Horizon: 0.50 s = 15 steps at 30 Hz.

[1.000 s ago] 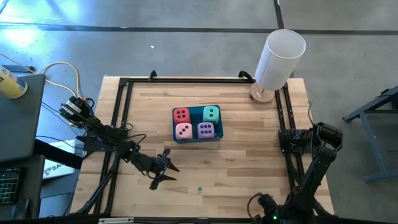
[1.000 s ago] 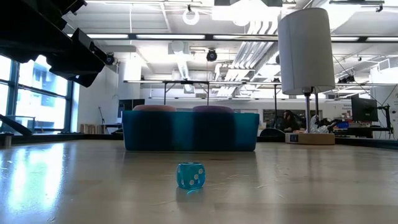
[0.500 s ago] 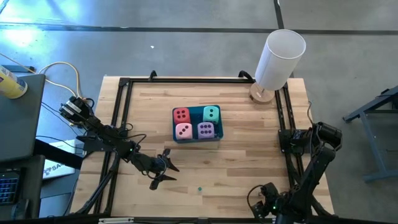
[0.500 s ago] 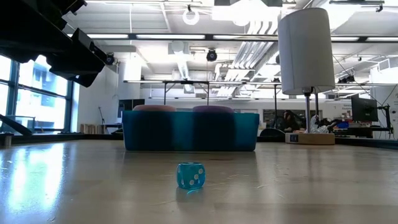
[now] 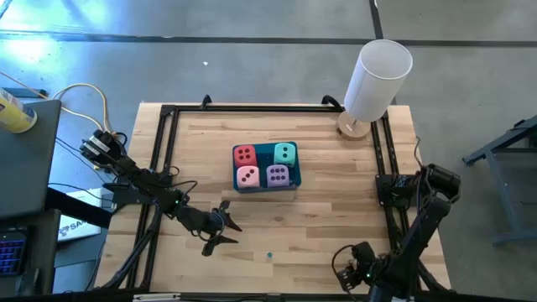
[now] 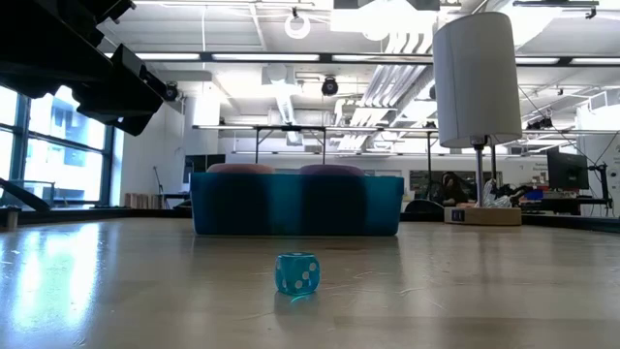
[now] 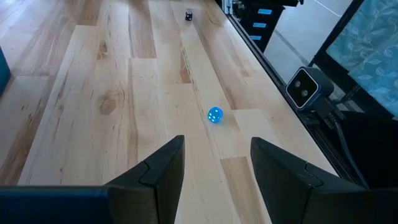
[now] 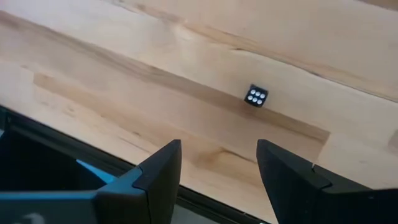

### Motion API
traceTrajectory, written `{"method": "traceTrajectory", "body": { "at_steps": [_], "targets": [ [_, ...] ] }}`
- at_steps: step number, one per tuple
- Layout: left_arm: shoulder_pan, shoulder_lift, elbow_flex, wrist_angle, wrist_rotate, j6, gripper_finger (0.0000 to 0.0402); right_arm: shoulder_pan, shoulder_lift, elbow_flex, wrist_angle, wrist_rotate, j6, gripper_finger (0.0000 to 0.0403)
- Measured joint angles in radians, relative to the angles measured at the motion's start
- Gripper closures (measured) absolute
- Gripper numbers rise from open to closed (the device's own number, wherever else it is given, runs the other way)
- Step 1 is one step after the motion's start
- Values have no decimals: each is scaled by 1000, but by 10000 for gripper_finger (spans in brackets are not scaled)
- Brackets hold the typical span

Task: Pick & Place Dice
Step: Put the black die into the blue bin

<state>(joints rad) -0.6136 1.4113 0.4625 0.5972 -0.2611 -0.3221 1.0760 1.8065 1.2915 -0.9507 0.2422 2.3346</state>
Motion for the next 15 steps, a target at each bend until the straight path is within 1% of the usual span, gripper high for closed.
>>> {"method": "traceTrajectory", "body": {
  "at_steps": [6,8,11,13,15],
  "targets": [
    [0,0,0,0,0,0,223,-27,14,0,-10,-16,18,201],
    [0,0,0,0,0,0,223,-34,28,0,-16,-52,18,202],
    [0,0,0,0,0,0,223,-52,48,0,-19,-145,23,201],
    [0,0,0,-1,0,0,223,-59,53,0,-16,-166,24,202],
    [0,0,0,-1,0,0,223,-66,53,0,-19,-163,21,202]
  ]
}}
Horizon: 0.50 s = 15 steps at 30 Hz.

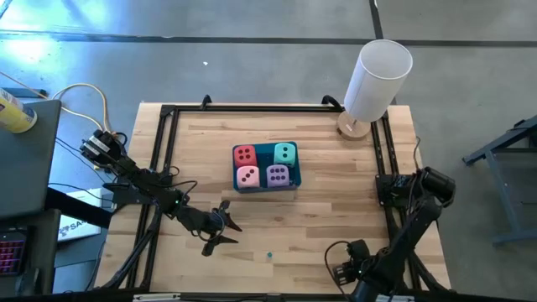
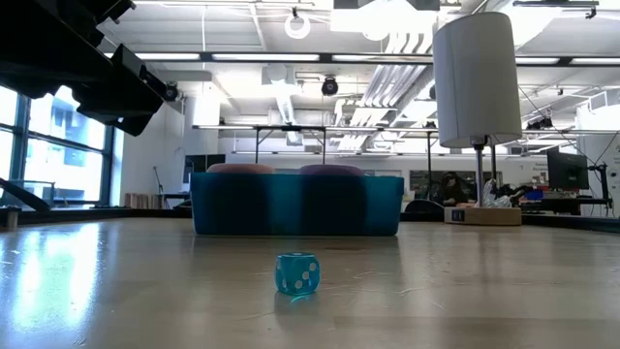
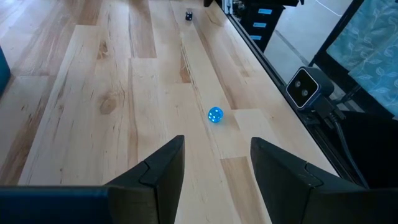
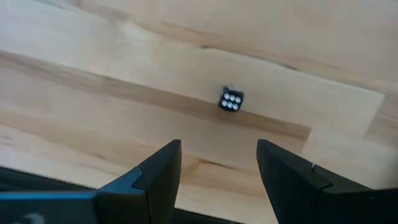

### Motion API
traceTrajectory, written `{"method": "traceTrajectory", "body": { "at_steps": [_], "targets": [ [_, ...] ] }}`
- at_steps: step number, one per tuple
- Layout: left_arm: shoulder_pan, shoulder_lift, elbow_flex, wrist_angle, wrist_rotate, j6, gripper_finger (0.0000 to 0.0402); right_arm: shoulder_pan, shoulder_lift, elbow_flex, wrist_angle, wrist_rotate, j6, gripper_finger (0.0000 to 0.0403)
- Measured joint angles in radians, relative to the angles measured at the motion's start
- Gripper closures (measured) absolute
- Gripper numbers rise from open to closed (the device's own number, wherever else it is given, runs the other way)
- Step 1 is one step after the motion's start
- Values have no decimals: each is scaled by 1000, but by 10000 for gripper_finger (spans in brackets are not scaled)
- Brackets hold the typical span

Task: Pick & Place Dice
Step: Put the black die into the blue bin

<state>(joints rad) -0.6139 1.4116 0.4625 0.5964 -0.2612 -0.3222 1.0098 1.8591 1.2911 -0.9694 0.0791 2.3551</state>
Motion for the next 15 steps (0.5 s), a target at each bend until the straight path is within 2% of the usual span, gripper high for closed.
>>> {"method": "traceTrajectory", "body": {
  "at_steps": [15],
  "targets": [
    [0,0,0,-3,0,0,223,-36,37,0,-46,-1,-3,202]
  ]
}}
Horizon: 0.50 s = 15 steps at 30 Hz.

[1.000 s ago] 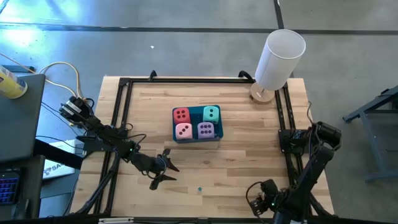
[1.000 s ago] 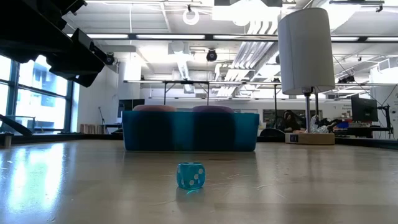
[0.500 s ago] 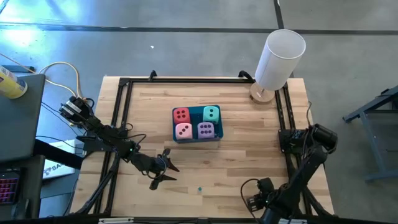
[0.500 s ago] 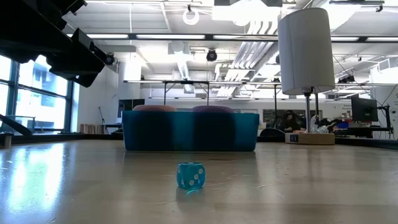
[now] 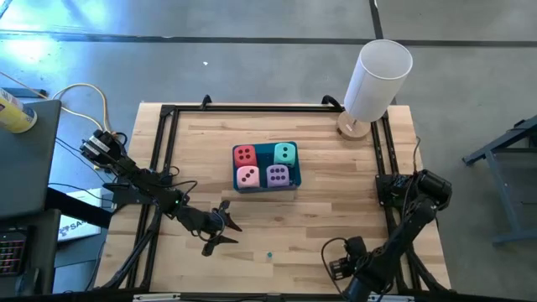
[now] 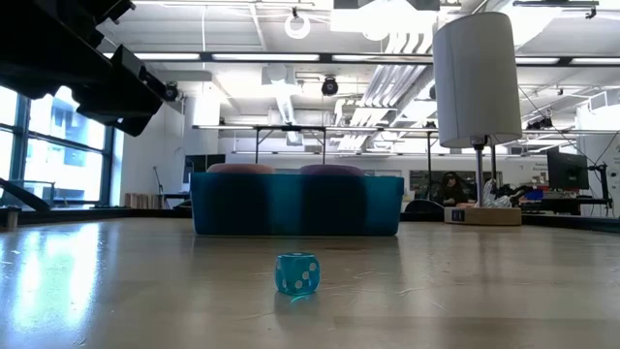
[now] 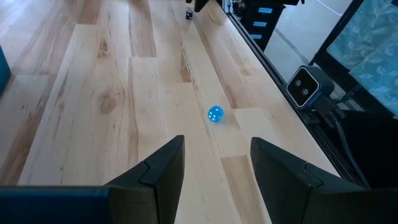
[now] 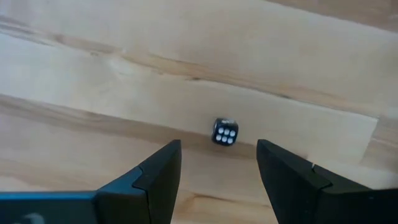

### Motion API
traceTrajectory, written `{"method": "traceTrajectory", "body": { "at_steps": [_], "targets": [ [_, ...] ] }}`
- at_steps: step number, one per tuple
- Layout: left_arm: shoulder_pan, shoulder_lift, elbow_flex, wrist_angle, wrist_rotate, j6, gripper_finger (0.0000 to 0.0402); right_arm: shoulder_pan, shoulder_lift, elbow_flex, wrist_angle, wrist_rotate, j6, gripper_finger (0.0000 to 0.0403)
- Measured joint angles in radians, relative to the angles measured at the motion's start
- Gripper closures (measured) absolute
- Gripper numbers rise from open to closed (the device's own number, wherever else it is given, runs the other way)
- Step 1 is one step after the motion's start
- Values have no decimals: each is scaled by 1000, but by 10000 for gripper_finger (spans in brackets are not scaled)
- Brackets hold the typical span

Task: Pick & Place Dice
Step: Put the black die into the blue bin

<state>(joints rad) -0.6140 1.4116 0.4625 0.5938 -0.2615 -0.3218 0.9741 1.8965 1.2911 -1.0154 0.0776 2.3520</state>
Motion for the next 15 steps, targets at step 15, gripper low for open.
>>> {"method": "traceTrajectory", "body": {
  "at_steps": [15],
  "targets": [
    [0,0,0,-9,0,0,223,-8,10,-3,0,-27,2,202]
  ]
}}
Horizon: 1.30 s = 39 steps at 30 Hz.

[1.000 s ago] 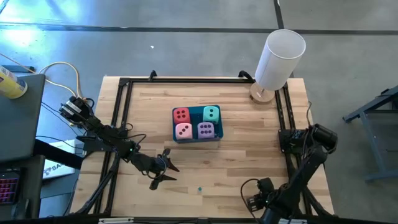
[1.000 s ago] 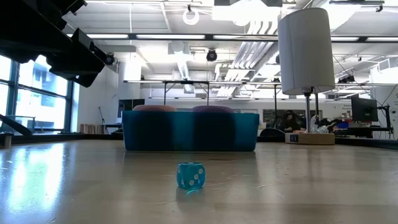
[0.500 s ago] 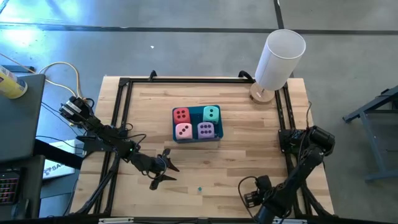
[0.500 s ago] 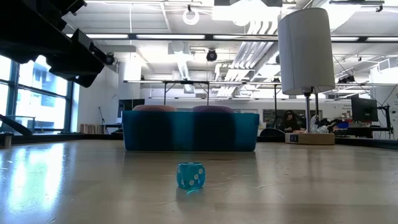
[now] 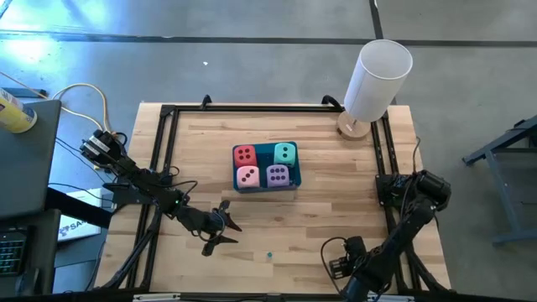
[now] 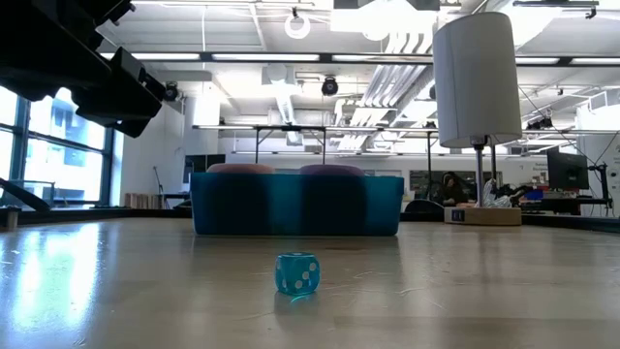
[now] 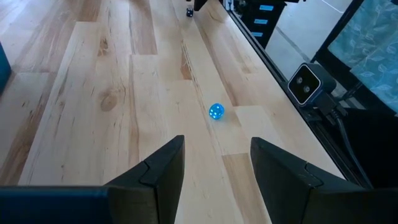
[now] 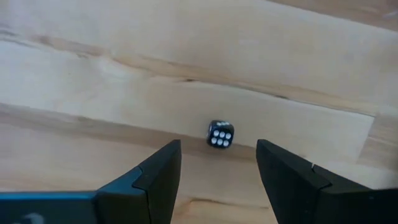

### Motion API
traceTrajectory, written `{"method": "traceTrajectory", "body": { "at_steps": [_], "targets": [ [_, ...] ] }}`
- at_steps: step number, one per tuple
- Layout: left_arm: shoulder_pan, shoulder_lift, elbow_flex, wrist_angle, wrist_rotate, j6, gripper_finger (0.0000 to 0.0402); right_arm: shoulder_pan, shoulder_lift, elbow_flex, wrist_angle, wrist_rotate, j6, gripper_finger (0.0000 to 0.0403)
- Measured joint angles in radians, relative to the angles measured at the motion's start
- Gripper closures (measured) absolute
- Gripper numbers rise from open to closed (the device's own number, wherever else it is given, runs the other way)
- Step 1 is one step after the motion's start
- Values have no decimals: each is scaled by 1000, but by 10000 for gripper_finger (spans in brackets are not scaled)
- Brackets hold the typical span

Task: Pick & Place Dice
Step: Put the black die into the blue bin

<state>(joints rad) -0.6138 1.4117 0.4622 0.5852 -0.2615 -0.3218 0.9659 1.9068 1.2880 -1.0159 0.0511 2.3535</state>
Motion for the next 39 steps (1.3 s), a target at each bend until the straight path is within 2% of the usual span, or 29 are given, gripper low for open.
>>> {"method": "traceTrajectory", "body": {
  "at_steps": [26,39],
  "targets": [
    [0,0,0,-10,0,0,223,-14,1,-80,93,-28,-1,205],
    [0,0,0,-10,0,0,223,-14,1,-80,84,-25,-1,298]
  ]
}}
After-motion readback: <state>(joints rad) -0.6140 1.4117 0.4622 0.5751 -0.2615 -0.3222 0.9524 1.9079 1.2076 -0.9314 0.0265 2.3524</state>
